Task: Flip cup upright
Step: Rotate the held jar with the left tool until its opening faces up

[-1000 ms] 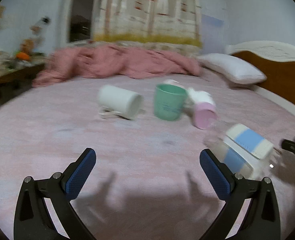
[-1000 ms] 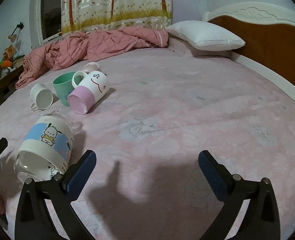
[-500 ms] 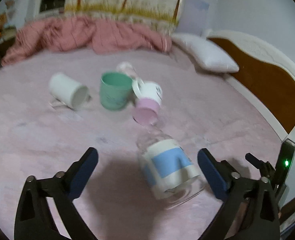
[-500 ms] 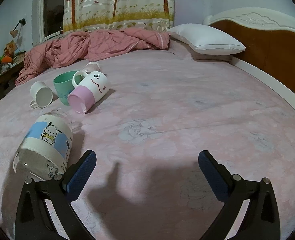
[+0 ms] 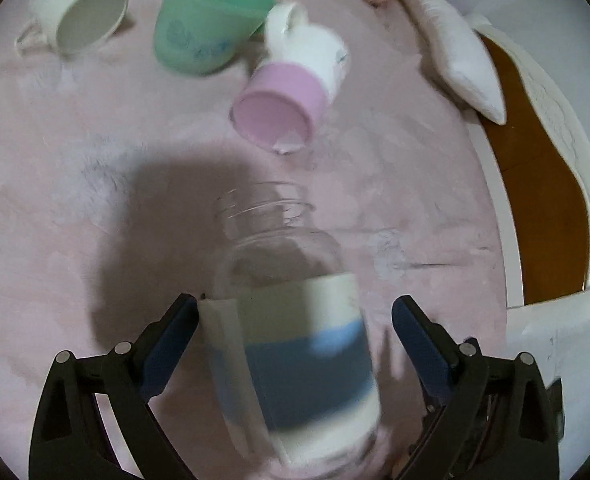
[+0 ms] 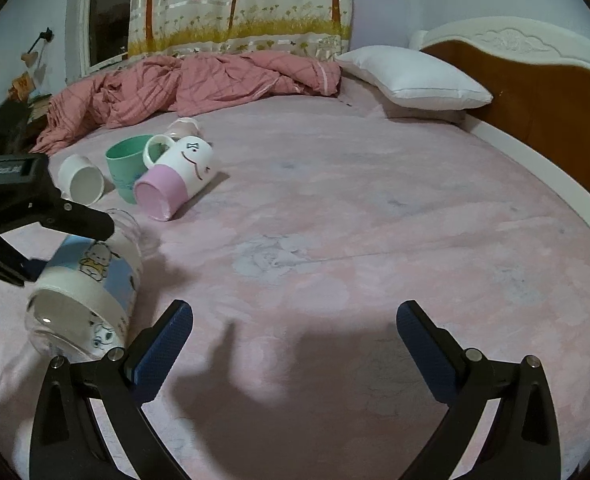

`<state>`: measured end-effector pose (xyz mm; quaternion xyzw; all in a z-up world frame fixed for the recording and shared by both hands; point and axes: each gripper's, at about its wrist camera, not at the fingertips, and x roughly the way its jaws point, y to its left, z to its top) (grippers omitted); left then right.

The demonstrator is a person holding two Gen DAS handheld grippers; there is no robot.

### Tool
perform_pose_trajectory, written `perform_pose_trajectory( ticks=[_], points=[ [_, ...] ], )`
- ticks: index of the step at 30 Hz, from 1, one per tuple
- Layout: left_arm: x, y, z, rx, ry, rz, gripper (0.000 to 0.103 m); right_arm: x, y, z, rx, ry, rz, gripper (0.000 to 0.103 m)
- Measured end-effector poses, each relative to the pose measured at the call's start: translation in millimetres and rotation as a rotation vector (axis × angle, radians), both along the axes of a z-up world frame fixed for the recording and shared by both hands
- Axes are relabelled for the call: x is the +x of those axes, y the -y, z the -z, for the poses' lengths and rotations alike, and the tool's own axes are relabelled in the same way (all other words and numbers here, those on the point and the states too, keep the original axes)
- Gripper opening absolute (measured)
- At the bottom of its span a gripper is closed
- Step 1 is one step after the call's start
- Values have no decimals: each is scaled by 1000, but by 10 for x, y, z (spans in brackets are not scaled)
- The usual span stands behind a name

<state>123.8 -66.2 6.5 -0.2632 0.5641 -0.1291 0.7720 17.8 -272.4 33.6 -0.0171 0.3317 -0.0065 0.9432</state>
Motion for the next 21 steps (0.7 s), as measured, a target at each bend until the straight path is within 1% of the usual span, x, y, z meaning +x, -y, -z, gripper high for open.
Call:
perform_pose_trajectory(
  ticks=[3, 4, 6, 8, 12, 15, 18, 19, 21],
  points=[
    [73, 55, 113, 26, -42, -5, 91, 6, 37, -2, 26, -8, 1, 103],
    [86, 53, 126, 37, -42, -4, 88, 5, 44, -7, 32, -8, 0, 103],
    [79, 58, 93, 30, -30, -9, 81, -3, 41, -14, 34, -3, -1, 103],
    [52, 51, 53, 40, -20, -30, 81, -6, 32, -19, 30, -2, -5, 103],
    [-76, 153, -150, 118, 99, 28, 81, -17, 10, -12, 32, -4, -18, 103],
    [-163, 180, -348, 156, 202, 44, 80, -16, 14, -9, 38, -8, -21, 103],
    [-291, 265, -573, 253, 333, 65, 80, -22, 25, -22, 43, -2, -14, 103],
    [-316, 270, -630, 282, 359, 59, 80, -31, 26, -26, 44, 3, -14, 103],
    [-363, 235, -684, 320, 387, 49, 79, -34, 15, -29, 40, 8, -12, 103]
  ],
)
